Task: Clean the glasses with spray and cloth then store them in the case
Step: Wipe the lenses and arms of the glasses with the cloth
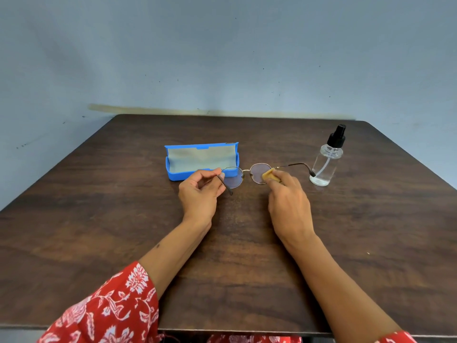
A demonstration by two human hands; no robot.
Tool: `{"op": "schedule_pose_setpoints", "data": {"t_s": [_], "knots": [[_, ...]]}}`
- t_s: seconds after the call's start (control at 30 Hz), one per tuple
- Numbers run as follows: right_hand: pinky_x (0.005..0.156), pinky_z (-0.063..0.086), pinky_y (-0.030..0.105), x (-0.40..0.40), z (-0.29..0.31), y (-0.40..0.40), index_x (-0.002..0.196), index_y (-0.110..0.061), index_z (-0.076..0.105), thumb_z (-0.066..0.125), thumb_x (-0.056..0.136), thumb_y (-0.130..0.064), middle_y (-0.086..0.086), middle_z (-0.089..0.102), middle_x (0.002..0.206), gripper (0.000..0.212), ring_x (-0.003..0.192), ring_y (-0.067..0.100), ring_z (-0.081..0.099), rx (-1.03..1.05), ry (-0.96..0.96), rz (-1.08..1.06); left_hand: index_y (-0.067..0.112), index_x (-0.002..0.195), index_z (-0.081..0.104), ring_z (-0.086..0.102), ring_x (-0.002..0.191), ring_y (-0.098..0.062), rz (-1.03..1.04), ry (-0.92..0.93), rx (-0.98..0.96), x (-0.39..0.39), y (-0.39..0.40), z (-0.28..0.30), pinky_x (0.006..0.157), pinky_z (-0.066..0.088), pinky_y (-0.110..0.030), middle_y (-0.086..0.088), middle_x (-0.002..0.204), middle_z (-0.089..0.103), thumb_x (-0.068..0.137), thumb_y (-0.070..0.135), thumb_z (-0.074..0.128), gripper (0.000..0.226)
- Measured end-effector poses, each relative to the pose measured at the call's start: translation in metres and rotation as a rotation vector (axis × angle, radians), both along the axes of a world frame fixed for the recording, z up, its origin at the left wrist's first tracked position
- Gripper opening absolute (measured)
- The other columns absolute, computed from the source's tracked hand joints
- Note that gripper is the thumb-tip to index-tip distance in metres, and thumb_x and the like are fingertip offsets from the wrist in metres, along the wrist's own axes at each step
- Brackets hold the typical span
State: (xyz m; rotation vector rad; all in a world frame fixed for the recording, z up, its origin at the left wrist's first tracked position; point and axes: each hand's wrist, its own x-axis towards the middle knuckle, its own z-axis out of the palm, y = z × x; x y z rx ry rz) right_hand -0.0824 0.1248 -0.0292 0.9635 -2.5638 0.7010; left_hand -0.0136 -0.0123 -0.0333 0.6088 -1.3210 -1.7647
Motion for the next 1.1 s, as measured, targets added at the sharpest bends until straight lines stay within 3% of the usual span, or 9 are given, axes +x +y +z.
{"op": "schedule_pose_setpoints", "data": {"t_s": [0.13, 0.3, 0.47, 0.63, 0.77, 0.93, 1.1], "knots": [[0.074, 0.051, 0.039, 0.0048, -0.0014, -0.0029, 0.123, -0.007, 0.058, 0.047, 0.088, 0.004, 0.005, 0.051, 0.132, 0.039, 0.111, 0.027, 0.047, 0.062, 0.033, 0.094, 0.01, 0.074, 0.065, 0.068, 0.076, -0.001, -0.001, 0.004, -0.007, -0.0003, -0.0004, -0.0001, 0.071, 0.059, -0.027, 0.001, 0.086, 0.07, 0.081, -0.004, 0.067, 0.016], [0.079, 0.051, 0.04, -0.0012, 0.0003, 0.0009, 0.121, -0.005, 0.058, 0.044, 0.083, 0.01, 0.005, 0.05, 0.135, 0.044, 0.115, 0.028, 0.046, -0.02, -0.018, -0.019, 0.01, 0.073, 0.065, 0.067, 0.073, -0.001, -0.006, 0.013, -0.012, -0.0008, 0.0011, 0.0003, 0.069, 0.059, -0.025, 0.001, 0.084, 0.07, 0.081, -0.005, 0.066, 0.017], [0.079, 0.05, 0.039, 0.0046, -0.002, -0.0072, 0.125, -0.006, 0.056, 0.044, 0.087, 0.005, 0.006, 0.05, 0.133, 0.042, 0.112, 0.027, 0.046, 0.038, 0.008, 0.09, 0.011, 0.072, 0.065, 0.068, 0.074, -0.001, 0.013, 0.012, 0.002, -0.0008, 0.0012, 0.0007, 0.071, 0.059, -0.027, 0.0, 0.084, 0.07, 0.081, -0.006, 0.066, 0.019], [0.081, 0.051, 0.04, -0.0026, -0.0007, 0.0001, 0.117, -0.003, 0.062, 0.046, 0.083, 0.008, 0.008, 0.053, 0.131, 0.039, 0.114, 0.029, 0.048, -0.064, -0.033, -0.038, 0.012, 0.072, 0.065, 0.067, 0.081, -0.007, 0.003, 0.012, -0.034, -0.0015, 0.0027, 0.0006, 0.073, 0.06, -0.029, -0.002, 0.086, 0.069, 0.081, -0.007, 0.065, 0.021], [0.079, 0.051, 0.041, 0.0025, -0.0019, -0.0025, 0.121, -0.004, 0.06, 0.047, 0.084, 0.007, 0.009, 0.053, 0.13, 0.041, 0.112, 0.03, 0.048, -0.004, -0.008, 0.077, 0.01, 0.073, 0.065, 0.067, 0.082, -0.007, 0.013, 0.009, -0.042, -0.0025, 0.0025, 0.0005, 0.074, 0.059, -0.029, -0.001, 0.086, 0.07, 0.081, -0.005, 0.066, 0.018], [0.081, 0.05, 0.039, -0.0021, 0.0001, 0.0001, 0.118, -0.005, 0.059, 0.045, 0.085, 0.005, 0.006, 0.05, 0.131, 0.037, 0.113, 0.028, 0.046, -0.015, -0.049, -0.028, 0.011, 0.073, 0.065, 0.067, 0.077, -0.003, 0.012, 0.017, -0.05, -0.002, 0.0025, 0.0005, 0.072, 0.059, -0.027, 0.001, 0.085, 0.069, 0.081, -0.006, 0.066, 0.018], [0.082, 0.048, 0.038, 0.0016, 0.0001, -0.0034, 0.121, -0.005, 0.059, 0.045, 0.088, 0.001, 0.006, 0.049, 0.132, 0.036, 0.114, 0.026, 0.045, 0.062, -0.032, 0.076, 0.013, 0.073, 0.066, 0.066, 0.078, -0.004, 0.015, 0.022, -0.041, -0.0034, 0.0006, -0.0011, 0.075, 0.059, -0.029, 0.002, 0.085, 0.07, 0.081, -0.005, 0.066, 0.02]]}}
